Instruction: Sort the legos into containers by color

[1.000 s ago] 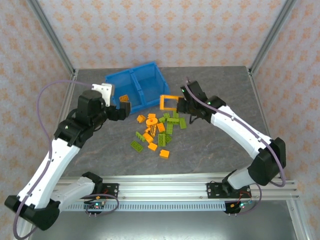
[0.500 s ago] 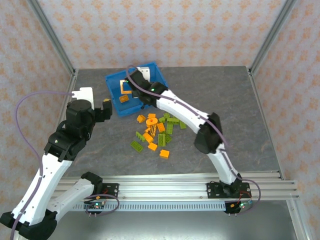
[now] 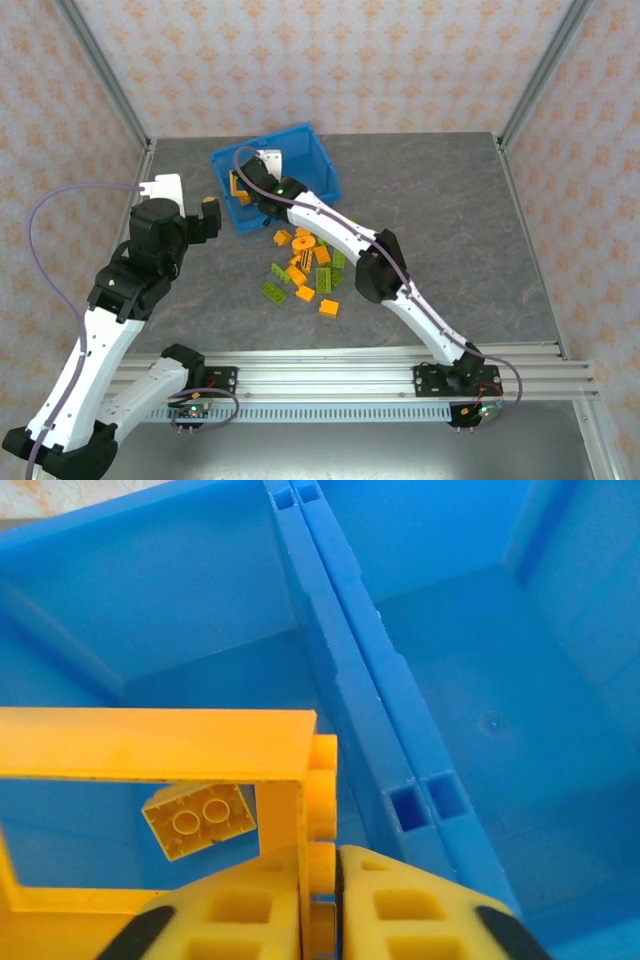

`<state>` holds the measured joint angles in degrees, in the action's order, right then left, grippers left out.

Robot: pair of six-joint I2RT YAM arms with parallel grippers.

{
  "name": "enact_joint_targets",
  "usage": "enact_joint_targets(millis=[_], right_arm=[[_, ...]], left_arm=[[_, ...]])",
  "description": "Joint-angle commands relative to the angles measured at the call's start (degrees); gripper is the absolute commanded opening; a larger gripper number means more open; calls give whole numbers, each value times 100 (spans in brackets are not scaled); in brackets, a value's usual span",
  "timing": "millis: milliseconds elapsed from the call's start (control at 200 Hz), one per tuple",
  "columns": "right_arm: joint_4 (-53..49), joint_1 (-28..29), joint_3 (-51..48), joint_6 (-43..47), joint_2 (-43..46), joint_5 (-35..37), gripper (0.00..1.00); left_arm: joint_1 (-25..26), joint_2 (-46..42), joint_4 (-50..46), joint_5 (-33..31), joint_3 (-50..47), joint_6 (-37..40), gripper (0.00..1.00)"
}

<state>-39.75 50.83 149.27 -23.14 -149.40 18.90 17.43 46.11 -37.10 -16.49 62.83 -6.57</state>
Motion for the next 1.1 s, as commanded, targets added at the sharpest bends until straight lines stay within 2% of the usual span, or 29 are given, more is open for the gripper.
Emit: enact_joint_targets(millis=[0,110,275,405,480,621,806,1046,1096], right_arm=[[104,6,300,-208,2,150,26],[70,6,301,-249,66,132,34],[-131,6,291,-277,398,-56,34],[-190,5,-258,-262,1202,-418,35],[1,6,-1001,-165,1924,-531,36],[751,-37,-3006,139,3427,-592,40],[1738,-204,-5814,836,5451,-1206,57],[1502,-240,-7615,1299,6734,-1142,68],[1429,-240,-7822,1162,6853,-1000,77]], left_arm=[[-91,-34,-139,109,-51,-78,100],[-122,-35,-134,85,-69,-68,100],[-143,-7,-82,122,-121,-65,100],[-143,144,-86,132,-140,-90,100],[-143,295,-117,261,-100,-218,100],[-143,642,-158,752,9,-776,99],[71,1098,405,1419,-515,-2065,95],[806,2356,819,1548,-687,-3342,92],[948,2746,959,1601,-689,-3584,90]])
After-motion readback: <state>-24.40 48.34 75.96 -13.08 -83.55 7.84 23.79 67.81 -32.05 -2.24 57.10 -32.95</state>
